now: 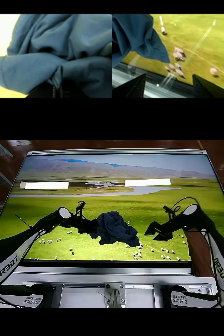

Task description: Fold the shirts.

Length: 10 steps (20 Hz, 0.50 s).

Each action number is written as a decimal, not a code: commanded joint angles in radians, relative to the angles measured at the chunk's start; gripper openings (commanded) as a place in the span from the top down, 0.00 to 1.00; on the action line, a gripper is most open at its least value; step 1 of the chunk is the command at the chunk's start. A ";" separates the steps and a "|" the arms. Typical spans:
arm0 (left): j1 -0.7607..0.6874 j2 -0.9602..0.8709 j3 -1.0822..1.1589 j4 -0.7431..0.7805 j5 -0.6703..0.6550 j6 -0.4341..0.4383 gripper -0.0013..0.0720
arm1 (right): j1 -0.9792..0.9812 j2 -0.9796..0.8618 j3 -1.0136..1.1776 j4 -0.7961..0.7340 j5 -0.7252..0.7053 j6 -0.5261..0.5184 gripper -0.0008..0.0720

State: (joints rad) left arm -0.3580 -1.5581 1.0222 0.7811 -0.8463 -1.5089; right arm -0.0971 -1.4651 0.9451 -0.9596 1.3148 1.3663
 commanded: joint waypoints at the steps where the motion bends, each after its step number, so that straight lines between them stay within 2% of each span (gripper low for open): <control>1: 0.005 0.006 -0.002 -0.006 -0.065 0.069 0.92 | 0.074 -0.070 -0.031 0.079 -0.052 0.000 0.04; 3: 0.004 0.014 -0.002 -0.002 -0.088 0.082 0.92 | 0.113 -0.094 -0.031 0.106 -0.098 0.008 0.04; 7: 0.004 0.036 -0.001 -0.002 -0.089 0.088 0.92 | 0.169 -0.099 -0.031 0.098 -0.212 0.089 0.04; 10: 0.004 0.042 -0.001 -0.002 -0.089 0.088 0.92 | 0.197 -0.103 -0.031 0.097 -0.242 0.134 0.04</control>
State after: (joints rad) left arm -0.3542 -1.5242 1.0210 0.7792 -0.9279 -1.4281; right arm 0.0689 -1.5600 0.9157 -0.8616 1.1362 1.4502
